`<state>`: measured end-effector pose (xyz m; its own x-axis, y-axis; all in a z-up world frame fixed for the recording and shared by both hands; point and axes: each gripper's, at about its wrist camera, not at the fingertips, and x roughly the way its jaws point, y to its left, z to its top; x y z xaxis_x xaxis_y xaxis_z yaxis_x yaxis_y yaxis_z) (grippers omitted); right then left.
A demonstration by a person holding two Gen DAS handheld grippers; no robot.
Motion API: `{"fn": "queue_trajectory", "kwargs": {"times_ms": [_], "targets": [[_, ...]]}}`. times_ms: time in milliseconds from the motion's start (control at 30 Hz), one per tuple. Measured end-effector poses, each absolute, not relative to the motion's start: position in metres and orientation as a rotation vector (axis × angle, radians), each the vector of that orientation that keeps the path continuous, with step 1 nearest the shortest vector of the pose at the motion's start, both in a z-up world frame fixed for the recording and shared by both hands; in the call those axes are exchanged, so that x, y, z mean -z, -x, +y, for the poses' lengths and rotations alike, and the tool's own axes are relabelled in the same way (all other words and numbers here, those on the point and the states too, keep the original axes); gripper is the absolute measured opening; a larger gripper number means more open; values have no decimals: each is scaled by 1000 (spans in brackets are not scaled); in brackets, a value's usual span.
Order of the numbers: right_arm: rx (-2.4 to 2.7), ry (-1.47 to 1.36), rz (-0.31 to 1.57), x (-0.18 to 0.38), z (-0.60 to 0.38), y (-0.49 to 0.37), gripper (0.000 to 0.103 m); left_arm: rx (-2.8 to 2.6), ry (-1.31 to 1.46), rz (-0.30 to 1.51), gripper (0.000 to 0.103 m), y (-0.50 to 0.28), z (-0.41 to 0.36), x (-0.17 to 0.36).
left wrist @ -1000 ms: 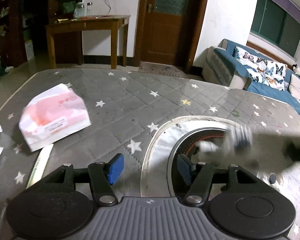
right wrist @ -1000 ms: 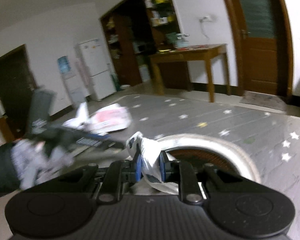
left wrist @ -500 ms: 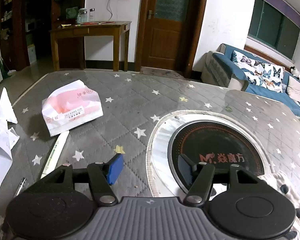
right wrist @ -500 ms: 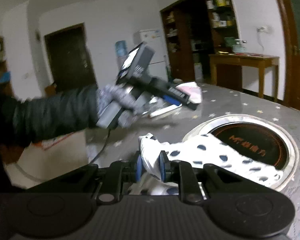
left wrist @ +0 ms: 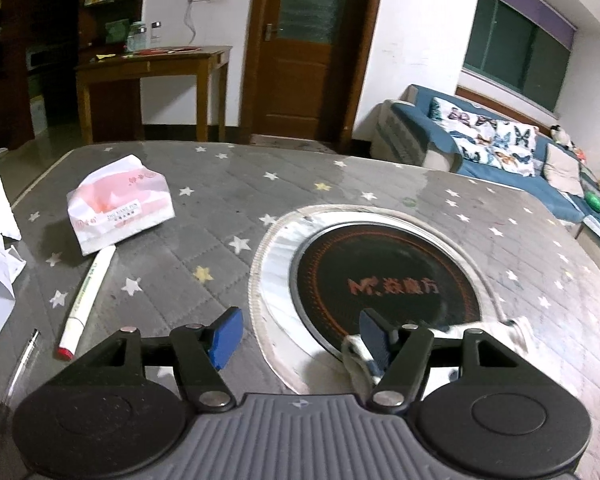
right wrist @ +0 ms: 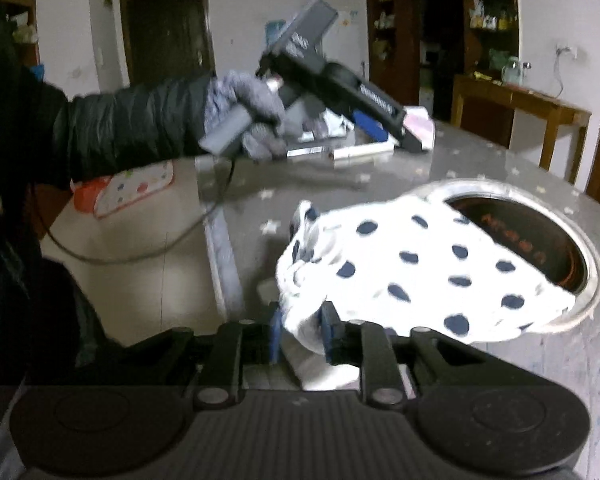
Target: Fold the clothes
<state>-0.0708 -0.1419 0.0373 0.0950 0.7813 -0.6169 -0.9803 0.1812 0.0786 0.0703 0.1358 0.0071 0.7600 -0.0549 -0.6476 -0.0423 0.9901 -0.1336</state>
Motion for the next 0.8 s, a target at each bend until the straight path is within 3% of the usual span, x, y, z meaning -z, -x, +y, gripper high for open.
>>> {"fn": "queue_trajectory", "kwargs": {"times_ms": [467,700,800], "targets": [[-1281,329,640,-48,-129,51,27,216,121,695,67,-17,80,-7],[-1137,293,688,-38,-122,11,27,332,102,708,52,9,49,5],[-1052,275,693,-38,-117,-15,27,376,77,732,51,15,36,15]]}}
